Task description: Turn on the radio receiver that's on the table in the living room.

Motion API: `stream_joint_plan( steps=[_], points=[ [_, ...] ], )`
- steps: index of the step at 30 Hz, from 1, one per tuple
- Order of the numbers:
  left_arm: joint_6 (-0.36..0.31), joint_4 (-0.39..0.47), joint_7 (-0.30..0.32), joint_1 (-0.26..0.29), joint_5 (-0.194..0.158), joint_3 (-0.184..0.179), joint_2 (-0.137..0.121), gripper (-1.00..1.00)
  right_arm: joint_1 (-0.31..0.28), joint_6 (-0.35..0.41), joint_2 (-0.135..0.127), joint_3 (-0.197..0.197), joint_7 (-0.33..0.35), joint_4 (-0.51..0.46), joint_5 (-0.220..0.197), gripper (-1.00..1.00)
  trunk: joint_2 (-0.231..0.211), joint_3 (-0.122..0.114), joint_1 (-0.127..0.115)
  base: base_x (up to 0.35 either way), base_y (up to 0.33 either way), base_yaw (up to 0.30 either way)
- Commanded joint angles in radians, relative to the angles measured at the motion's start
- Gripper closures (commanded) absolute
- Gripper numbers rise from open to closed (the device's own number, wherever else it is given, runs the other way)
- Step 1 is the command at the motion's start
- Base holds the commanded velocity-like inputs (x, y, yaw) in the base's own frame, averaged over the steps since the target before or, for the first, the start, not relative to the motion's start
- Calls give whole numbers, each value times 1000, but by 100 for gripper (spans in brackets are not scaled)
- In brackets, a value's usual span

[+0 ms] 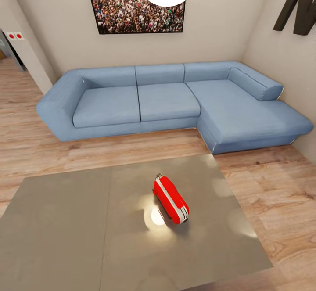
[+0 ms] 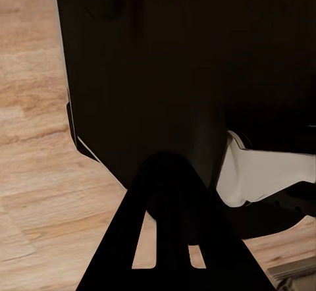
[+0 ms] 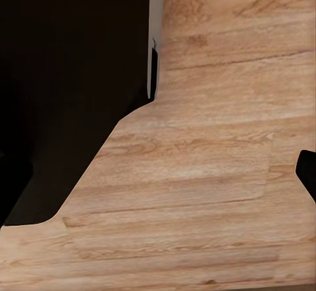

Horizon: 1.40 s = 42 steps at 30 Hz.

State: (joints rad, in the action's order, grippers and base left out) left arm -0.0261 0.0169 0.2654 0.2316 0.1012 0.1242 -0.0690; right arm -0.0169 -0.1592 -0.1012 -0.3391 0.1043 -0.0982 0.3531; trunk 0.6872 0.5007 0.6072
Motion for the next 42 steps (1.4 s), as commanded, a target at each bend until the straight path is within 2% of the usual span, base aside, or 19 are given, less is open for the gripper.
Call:
stream_joint_plan(
  steps=[1,42],
  points=[
    [0,0,0,0,0,0,0,100,0,0,0,0,0,0,0,-100,0,-2,0,0,0,0],
    [0,0,0,0,0,0,0,100,0,4,0,0,0,0,-2,-100,0,-66,0,0,0,0]
  ],
)
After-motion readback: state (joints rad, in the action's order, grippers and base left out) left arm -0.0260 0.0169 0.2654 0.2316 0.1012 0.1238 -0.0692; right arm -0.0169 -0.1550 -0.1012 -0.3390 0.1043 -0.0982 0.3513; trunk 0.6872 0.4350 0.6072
